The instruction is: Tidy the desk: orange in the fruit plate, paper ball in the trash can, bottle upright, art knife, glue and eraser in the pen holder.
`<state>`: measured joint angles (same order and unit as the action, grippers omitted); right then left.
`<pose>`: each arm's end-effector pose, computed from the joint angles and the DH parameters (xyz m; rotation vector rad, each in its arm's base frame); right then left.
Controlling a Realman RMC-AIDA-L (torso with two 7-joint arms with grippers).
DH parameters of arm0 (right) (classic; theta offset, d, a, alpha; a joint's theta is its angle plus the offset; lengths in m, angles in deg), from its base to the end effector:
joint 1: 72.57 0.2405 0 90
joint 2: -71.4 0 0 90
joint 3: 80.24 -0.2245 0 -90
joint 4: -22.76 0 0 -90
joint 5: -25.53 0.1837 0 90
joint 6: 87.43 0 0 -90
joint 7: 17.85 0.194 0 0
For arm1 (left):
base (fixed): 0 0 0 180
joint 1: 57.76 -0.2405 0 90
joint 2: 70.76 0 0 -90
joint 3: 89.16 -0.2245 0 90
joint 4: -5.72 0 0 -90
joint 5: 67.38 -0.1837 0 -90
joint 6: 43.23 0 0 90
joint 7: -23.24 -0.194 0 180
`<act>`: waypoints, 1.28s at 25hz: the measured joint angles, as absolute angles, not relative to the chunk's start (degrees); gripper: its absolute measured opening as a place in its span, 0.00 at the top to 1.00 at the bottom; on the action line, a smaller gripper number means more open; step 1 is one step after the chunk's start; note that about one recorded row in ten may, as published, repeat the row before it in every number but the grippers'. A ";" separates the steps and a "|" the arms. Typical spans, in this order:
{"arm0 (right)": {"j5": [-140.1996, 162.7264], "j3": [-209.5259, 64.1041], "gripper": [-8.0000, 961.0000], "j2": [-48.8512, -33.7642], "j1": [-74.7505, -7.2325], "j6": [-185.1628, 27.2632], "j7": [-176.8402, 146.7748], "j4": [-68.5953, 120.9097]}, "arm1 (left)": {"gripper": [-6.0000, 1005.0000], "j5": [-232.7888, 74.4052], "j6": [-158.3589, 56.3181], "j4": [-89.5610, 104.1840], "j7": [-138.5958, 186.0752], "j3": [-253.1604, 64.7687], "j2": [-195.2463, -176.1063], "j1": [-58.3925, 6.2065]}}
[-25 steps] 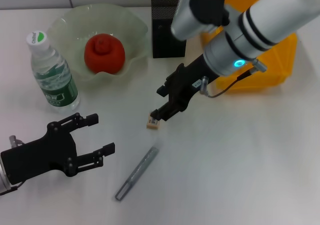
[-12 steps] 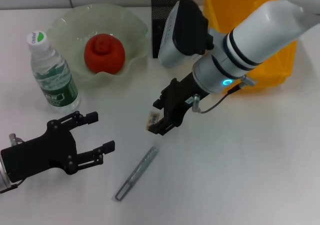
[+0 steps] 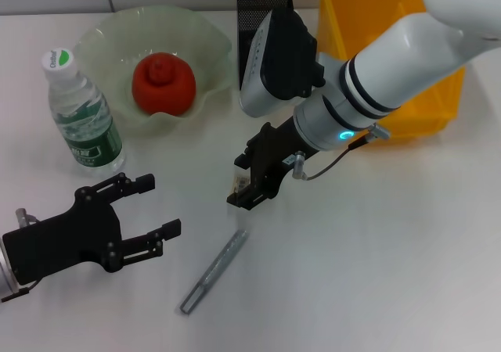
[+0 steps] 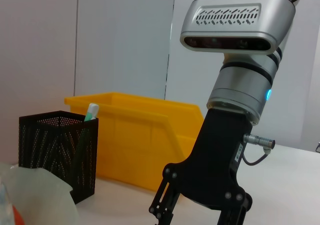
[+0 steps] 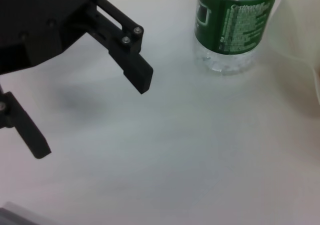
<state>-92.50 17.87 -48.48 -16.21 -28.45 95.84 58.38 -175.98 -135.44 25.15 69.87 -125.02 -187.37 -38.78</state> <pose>0.1298 0.3395 -0.1473 -3.0099 0.2271 -0.3250 -0.2537 0.2449 -0.0397 -2.5853 -0.4366 -0.8111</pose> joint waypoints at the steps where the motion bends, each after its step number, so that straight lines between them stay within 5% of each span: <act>1: -92.06 18.18 0.30 -48.47 -16.31 -28.68 95.83 58.28 | 0.19 -175.97 -135.43 25.15 69.88 -125.02 -187.38 -38.78; 14: -89.99 20.86 0.37 -48.47 -16.35 -31.31 95.96 57.20 | 0.19 -175.70 -135.72 25.15 69.92 -125.02 -187.39 -39.04; 21: -89.95 20.91 0.58 -48.47 -16.33 -31.32 95.96 57.31 | 0.19 -175.67 -135.83 25.14 69.92 -125.02 -187.39 -39.00; 32: -91.36 16.52 0.59 -47.92 -17.92 -25.90 96.15 62.76 | 0.19 -175.65 -135.85 25.14 69.92 -124.80 -187.36 -38.82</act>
<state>-91.36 16.52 -47.92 -17.92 -25.90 96.15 62.76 -175.65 -135.85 25.14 69.92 -124.80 -187.36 -38.82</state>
